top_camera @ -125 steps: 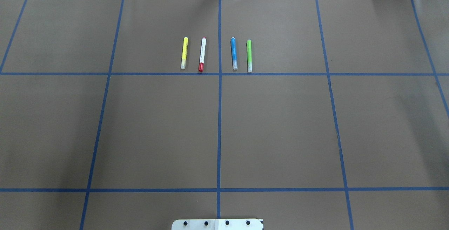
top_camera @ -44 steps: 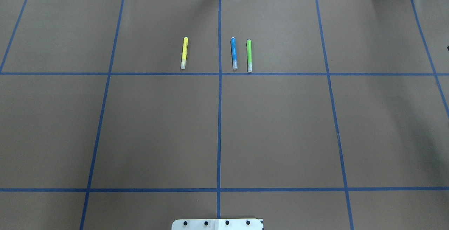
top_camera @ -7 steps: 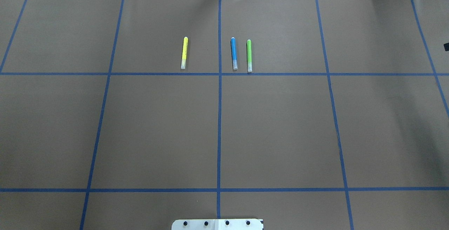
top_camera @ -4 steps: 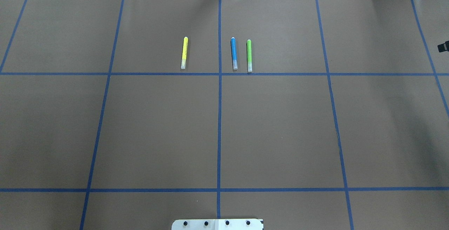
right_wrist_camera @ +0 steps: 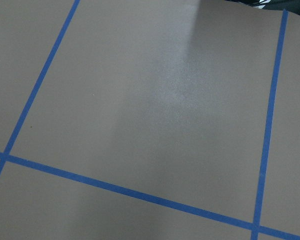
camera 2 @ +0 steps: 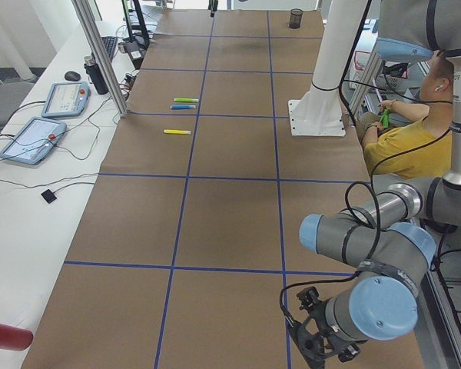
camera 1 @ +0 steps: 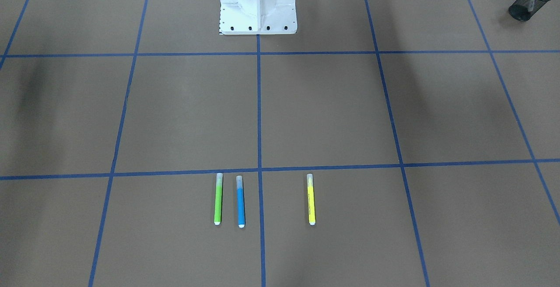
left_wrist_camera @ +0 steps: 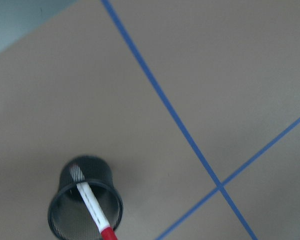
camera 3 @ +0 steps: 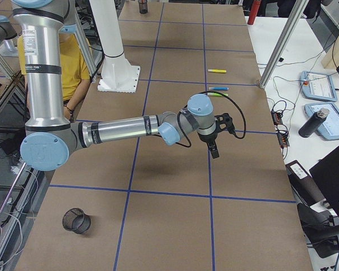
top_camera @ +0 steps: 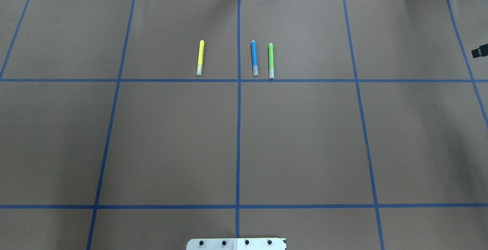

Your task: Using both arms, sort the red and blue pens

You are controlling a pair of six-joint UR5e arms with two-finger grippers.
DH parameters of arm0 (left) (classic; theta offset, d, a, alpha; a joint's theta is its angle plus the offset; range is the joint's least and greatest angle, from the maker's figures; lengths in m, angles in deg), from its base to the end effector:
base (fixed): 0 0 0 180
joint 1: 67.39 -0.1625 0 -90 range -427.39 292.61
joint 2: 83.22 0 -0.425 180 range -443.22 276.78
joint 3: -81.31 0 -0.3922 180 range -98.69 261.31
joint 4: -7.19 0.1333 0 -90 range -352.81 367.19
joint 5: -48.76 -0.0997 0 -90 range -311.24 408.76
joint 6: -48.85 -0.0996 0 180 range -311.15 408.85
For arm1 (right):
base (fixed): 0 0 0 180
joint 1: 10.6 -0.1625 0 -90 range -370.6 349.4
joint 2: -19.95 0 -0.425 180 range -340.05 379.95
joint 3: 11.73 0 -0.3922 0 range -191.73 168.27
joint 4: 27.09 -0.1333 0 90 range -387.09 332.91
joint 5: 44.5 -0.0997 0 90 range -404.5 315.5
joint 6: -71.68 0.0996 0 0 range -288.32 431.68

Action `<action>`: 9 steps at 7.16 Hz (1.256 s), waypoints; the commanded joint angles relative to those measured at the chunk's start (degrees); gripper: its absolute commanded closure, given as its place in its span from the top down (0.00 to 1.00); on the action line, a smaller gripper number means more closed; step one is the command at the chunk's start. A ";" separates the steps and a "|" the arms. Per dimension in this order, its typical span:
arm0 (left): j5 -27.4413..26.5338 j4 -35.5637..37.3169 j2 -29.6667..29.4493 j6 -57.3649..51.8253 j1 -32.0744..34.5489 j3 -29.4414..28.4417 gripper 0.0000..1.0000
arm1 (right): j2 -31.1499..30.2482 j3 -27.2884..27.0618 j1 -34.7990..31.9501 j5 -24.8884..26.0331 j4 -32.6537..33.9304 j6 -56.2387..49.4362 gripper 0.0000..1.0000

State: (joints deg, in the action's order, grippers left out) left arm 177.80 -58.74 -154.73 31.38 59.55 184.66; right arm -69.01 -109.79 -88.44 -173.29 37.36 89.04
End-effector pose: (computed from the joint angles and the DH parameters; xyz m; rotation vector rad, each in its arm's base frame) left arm -0.2398 -0.2015 0.7169 -0.1322 0.8244 -0.4937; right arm -0.0405 -0.5244 0.5326 0.3944 -0.7814 -0.1197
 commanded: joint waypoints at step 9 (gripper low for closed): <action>5.96 -21.86 -11.90 9.12 -37.98 1.24 1.00 | 11.24 0.50 14.35 1.25 0.14 23.90 1.00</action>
State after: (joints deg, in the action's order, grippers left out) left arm 183.79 -78.86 -166.35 40.06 23.82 186.06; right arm -61.73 -109.53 -78.70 -173.47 37.30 106.06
